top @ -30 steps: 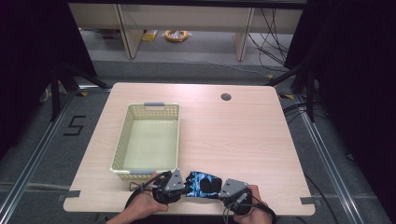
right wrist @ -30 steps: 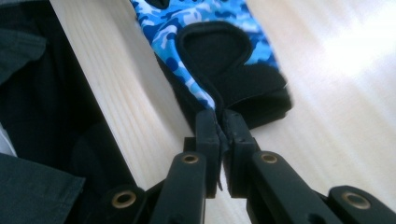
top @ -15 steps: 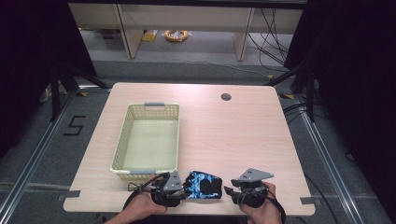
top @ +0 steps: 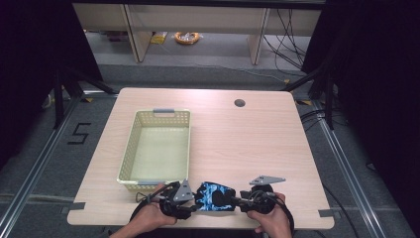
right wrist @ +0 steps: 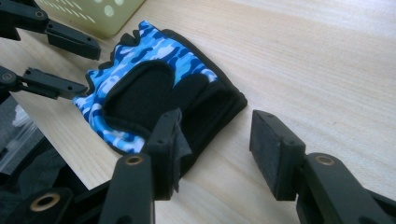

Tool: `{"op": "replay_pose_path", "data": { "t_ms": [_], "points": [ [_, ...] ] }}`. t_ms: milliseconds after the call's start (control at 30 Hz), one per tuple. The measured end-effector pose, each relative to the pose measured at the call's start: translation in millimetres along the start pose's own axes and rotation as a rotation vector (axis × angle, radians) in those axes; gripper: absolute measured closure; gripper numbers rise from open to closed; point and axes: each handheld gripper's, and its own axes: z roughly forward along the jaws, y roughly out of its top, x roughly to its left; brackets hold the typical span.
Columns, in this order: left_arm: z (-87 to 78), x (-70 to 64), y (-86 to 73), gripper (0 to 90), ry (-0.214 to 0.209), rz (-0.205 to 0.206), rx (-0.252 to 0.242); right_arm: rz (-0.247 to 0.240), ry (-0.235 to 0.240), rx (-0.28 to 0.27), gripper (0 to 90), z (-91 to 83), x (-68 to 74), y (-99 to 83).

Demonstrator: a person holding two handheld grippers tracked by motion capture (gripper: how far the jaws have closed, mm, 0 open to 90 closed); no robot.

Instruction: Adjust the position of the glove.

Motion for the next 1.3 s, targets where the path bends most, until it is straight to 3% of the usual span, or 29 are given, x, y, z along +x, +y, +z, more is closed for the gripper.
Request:
{"op": "replay_pose_path", "data": {
  "t_ms": [167,200,233,267,400,633,667,733,767,933,967,1167,1200,1267,1300],
  "points": [
    [7.9,0.0,0.9,55.0,-0.019,-0.007,0.014,0.003,0.011,0.005,55.2,4.9,0.1,0.5],
    [7.5,0.2,2.4,56.3,-0.018,0.021,0.016,0.001,0.002,0.014,56.0,6.0,1.0,1.1],
    [9.4,-0.8,2.0,56.6,-0.014,-0.004,0.008,0.002,0.001,0.012,56.4,7.8,0.6,1.0],
    [9.4,-0.8,2.0,56.8,-0.014,-0.004,0.008,0.002,0.001,0.012,56.4,7.8,0.6,1.0],
    [12.1,0.0,2.4,56.9,-0.042,-0.037,-0.012,0.033,0.041,0.015,60.5,13.6,-3.2,-0.9],
    [10.9,2.9,3.2,62.8,-0.032,-0.005,-0.004,0.079,0.116,-0.011,67.7,18.3,-9.3,-3.6],
    [11.3,3.2,3.0,64.0,-0.032,-0.015,0.000,0.106,0.159,-0.026,71.6,20.9,-11.5,-5.1],
    [10.3,3.8,3.5,66.3,-0.029,-0.002,0.009,0.117,0.160,-0.024,72.7,21.4,-12.3,-5.6],
    [10.1,2.9,3.2,69.3,-0.050,-0.017,0.007,0.122,0.172,-0.027,75.7,21.6,-12.8,-6.2],
    [10.4,-1.6,2.6,74.7,-0.034,-0.021,-0.011,0.101,0.173,-0.049,84.3,22.6,-10.7,-6.8],
    [11.0,-3.3,2.0,76.4,-0.030,-0.047,-0.012,0.093,0.181,-0.051,85.1,21.9,-9.8,-7.0],
    [9.2,-8.1,0.3,82.5,0.002,-0.017,-0.022,0.087,0.179,-0.071,86.0,18.6,-10.4,-7.2],
    [9.0,-9.1,-0.5,83.2,-0.007,-0.032,-0.023,0.082,0.181,-0.087,86.1,18.9,-11.3,-7.4],
    [7.1,-7.6,-2.0,84.0,0.014,-0.011,-0.025,0.079,0.187,-0.099,86.1,16.4,-11.4,-7.3],
    [6.9,-7.3,-2.2,84.3,0.014,-0.029,-0.033,0.083,0.191,-0.097,86.1,14.8,-10.2,-7.1]
  ]
}}
